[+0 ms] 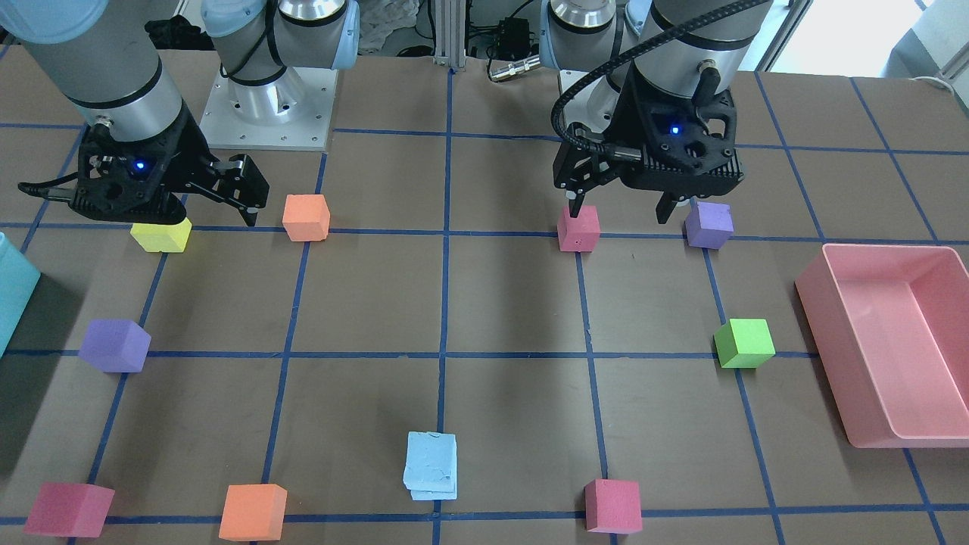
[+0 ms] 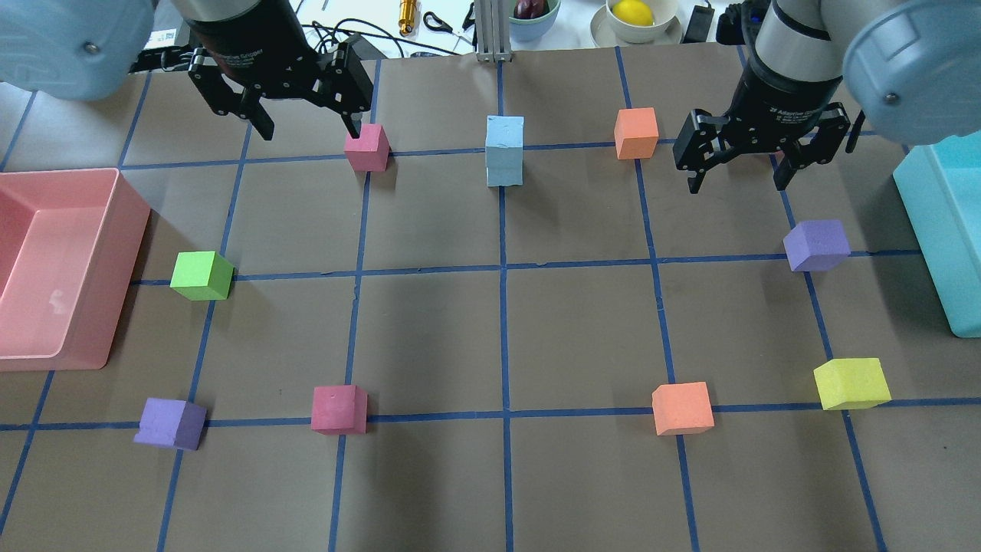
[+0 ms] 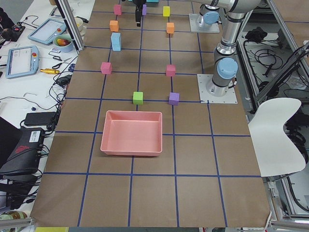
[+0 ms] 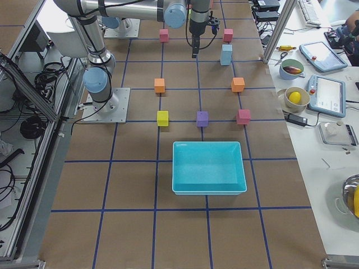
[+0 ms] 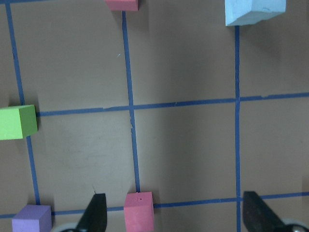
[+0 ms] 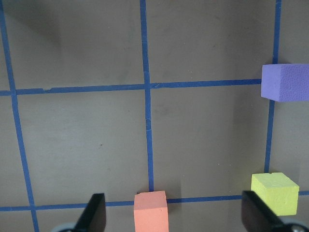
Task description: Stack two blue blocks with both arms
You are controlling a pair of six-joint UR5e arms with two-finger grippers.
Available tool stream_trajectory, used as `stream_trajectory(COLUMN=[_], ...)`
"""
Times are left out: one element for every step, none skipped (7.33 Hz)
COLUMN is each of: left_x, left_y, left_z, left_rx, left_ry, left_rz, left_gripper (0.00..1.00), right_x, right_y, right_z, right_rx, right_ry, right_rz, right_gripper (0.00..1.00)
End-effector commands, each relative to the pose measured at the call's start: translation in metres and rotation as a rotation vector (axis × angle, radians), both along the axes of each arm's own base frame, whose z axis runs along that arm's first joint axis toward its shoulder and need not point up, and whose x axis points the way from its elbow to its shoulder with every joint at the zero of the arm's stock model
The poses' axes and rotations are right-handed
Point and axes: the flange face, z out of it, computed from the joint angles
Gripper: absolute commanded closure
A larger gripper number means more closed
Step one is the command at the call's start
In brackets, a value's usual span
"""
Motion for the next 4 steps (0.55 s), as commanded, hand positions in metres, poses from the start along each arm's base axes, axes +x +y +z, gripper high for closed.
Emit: stream_trajectory(left_x=[0.0087,0.0105,0.0151,0.0138], left_y=[0.0006,0.0030,0.0047,0.0083], left_z=[0.0026,0.0033,0.0062,0.0046], left_rx=[-0.024,-0.024,-0.035,-0.029], left_ry=[0.001,-0.006,-0.049,-0.050], left_rz=[0.016,0.018,0.021,0.019], left_gripper=[0.00,0.00,0.00,0.00], right_x=[0.0001,0.0010,0.0032,0.0050], right_y=[0.0031,0.0058,0.0066,0.0080], right_z=[0.0118,0.0143,0.0151,0.0165], right_rx=[-0.017,-0.017,-0.019,-0.020], right_ry=[-0.012,-0.012,-0.018,-0.021], right_rz=[-0.003,-0.002,-0.001,0.002], right_gripper=[0.00,0.00,0.00,0.00])
